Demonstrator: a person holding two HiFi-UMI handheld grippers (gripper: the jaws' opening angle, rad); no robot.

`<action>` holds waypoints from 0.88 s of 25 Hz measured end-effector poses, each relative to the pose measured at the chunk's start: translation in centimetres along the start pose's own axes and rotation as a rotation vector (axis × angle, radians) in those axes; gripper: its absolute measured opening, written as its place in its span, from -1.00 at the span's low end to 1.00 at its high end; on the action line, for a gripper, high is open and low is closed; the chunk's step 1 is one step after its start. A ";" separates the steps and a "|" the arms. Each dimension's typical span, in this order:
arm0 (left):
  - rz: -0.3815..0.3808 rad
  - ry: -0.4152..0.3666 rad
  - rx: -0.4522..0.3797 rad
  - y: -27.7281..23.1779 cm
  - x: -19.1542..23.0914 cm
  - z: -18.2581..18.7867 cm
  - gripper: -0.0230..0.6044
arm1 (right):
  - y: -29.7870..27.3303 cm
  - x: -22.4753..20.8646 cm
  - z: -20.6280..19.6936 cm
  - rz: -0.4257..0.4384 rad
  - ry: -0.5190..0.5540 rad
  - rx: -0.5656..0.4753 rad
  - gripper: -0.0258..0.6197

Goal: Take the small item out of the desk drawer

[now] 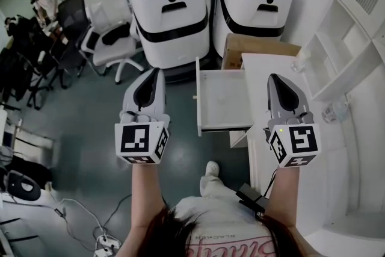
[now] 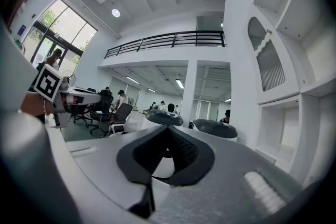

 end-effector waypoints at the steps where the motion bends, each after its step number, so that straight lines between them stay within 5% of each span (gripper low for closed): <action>1: 0.003 0.002 0.001 -0.9 0.2 0.0 -0.88 | -0.9 -0.4 0.0 0.003 0.002 0.000 -0.92; 22: 0.073 0.022 0.020 -14.4 3.0 -1.7 -0.88 | -14.8 -7.8 -2.3 0.038 -0.053 0.018 -0.84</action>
Point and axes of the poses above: the fingertips, and each gripper's own axes: y backward along the fingers, x to its left, z out of its top, the point moved 3 cm from there along y, backward along the fingers, and after that the axes turned 2 degrees about x, right-handed, at the moved point
